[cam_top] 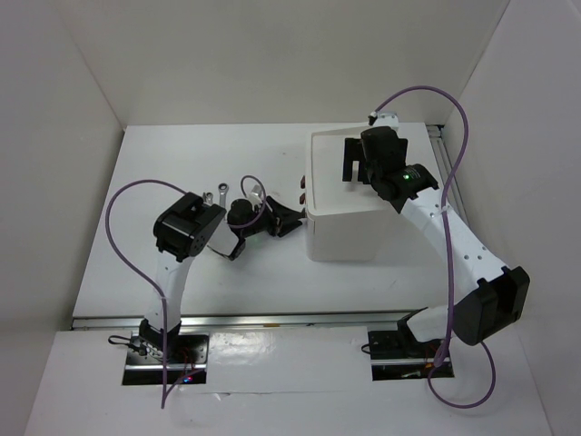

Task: Sort the tools into containers

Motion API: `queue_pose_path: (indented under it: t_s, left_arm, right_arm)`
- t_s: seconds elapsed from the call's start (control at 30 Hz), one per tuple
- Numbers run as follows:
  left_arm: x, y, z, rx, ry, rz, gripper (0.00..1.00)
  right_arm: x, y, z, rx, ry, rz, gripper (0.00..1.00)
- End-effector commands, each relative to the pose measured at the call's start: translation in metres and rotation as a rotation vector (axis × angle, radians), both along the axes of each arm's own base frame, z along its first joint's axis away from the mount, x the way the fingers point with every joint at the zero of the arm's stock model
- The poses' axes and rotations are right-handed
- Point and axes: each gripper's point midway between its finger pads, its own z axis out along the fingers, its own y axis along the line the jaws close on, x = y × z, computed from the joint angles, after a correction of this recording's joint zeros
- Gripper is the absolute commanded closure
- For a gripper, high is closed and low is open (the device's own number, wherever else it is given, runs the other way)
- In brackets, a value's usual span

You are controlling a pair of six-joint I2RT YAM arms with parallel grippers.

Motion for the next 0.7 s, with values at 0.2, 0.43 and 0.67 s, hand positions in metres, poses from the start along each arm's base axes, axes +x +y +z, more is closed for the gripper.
queue_pose_path:
  t_s: [0.2, 0.43, 0.67]
  left_arm:
    - [0.007, -0.006, -0.009, 0.0, 0.017, 0.03, 0.51]
    - [0.002, 0.009, 0.007, -0.051, -0.003, 0.065, 0.42]
    - [0.009, 0.02, 0.025, -0.106, -0.064, 0.085, 0.42]
  right_arm:
    - [-0.036, 0.023, -0.068, -0.081, 0.27, 0.146, 0.0]
    - [-0.039, 0.025, -0.071, -0.086, 0.278, 0.155, 0.0]
    - [-0.04, 0.025, -0.077, -0.094, 0.295, 0.154, 0.0]
